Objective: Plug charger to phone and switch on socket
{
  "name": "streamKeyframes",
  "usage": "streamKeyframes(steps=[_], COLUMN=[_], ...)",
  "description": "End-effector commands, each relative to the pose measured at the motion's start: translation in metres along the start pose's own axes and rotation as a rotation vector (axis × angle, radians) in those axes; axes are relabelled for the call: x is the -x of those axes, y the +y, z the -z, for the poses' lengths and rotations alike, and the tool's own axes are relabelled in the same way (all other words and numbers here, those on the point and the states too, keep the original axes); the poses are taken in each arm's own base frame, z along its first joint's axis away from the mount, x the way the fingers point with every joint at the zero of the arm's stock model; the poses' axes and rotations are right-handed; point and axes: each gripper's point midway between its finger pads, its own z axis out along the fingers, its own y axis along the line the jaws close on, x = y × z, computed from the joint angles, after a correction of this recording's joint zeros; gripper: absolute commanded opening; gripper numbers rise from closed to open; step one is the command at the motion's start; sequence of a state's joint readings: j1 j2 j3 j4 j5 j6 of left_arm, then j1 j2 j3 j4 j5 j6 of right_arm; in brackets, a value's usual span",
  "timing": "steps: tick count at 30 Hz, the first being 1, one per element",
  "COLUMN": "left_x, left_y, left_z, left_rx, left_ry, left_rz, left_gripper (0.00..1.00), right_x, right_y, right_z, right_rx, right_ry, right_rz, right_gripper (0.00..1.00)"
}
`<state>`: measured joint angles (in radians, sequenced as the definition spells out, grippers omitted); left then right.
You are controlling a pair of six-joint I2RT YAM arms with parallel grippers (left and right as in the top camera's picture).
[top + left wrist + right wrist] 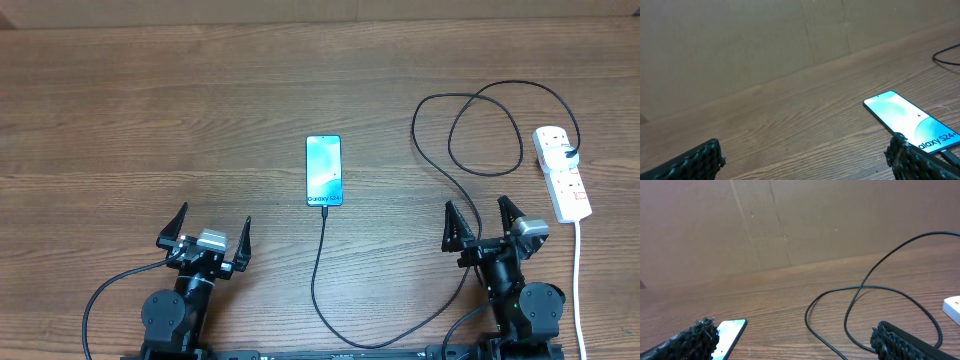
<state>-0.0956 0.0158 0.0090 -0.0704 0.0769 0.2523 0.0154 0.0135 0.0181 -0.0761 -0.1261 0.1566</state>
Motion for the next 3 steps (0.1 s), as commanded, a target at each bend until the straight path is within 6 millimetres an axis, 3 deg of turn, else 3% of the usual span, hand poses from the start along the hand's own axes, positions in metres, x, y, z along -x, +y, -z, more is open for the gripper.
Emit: streamKeyframes(steps=[1,3], left_x=[-0.0022,-0.0020], left_y=[0.0015,0.0014], left_z=[0.0000,0.0000], left_rx=[0.009,0.009], left_ry=[0.005,0.004], left_rz=[0.021,0.021], left_gripper=[1.00,1.00], right_x=[-0.0019,-0.0019], right_y=[0.0004,0.0004], right_z=[0.0000,0.0000], right_rx=[0.002,0.002], right_ry=[-0.003,-0.003], right_rz=[0.002,0.002], right_gripper=[1.00,1.00])
